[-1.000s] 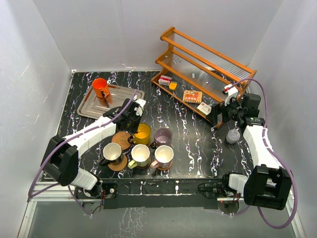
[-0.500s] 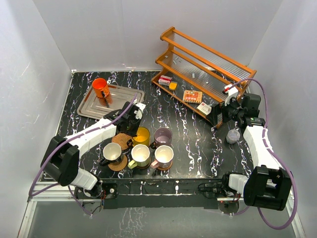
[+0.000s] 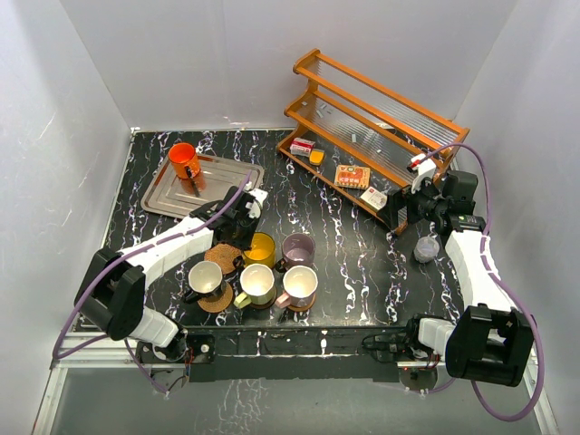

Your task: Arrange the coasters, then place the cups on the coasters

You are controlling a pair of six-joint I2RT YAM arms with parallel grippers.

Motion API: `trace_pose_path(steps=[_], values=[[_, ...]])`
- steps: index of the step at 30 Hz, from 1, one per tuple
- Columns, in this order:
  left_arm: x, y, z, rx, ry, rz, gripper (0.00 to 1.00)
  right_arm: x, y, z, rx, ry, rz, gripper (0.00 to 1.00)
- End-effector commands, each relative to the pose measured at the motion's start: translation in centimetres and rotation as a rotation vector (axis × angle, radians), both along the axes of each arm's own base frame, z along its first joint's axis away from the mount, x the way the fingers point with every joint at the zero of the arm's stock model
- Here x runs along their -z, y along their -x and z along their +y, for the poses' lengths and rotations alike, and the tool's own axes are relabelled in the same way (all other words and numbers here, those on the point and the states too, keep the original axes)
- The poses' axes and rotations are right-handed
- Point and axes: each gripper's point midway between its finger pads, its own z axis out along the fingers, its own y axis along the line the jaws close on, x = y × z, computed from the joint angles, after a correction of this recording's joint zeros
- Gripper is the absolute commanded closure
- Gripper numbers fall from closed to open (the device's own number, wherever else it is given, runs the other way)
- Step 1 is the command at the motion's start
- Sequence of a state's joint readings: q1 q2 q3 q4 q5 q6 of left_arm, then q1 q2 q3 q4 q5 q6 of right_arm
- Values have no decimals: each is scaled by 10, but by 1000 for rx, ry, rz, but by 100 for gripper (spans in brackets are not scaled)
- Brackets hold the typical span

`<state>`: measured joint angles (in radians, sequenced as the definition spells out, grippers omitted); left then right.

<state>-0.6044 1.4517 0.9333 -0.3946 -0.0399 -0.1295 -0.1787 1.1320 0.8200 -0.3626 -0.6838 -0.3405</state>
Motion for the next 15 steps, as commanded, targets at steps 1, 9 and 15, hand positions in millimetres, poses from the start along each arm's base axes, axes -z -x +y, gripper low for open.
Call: trace_pose_path(steps=[1, 9, 15], values=[[-13, -5, -6, 17, 39, -48, 100, -19, -5, -1, -15, 17, -89, 2], [-10, -1, -6, 22, 42, -35, 97, -19, -5, 0, -16, 18, -90, 2], [-10, 2, -7, 29, 51, -28, 90, -19, -5, 0, -17, 19, -90, 2]])
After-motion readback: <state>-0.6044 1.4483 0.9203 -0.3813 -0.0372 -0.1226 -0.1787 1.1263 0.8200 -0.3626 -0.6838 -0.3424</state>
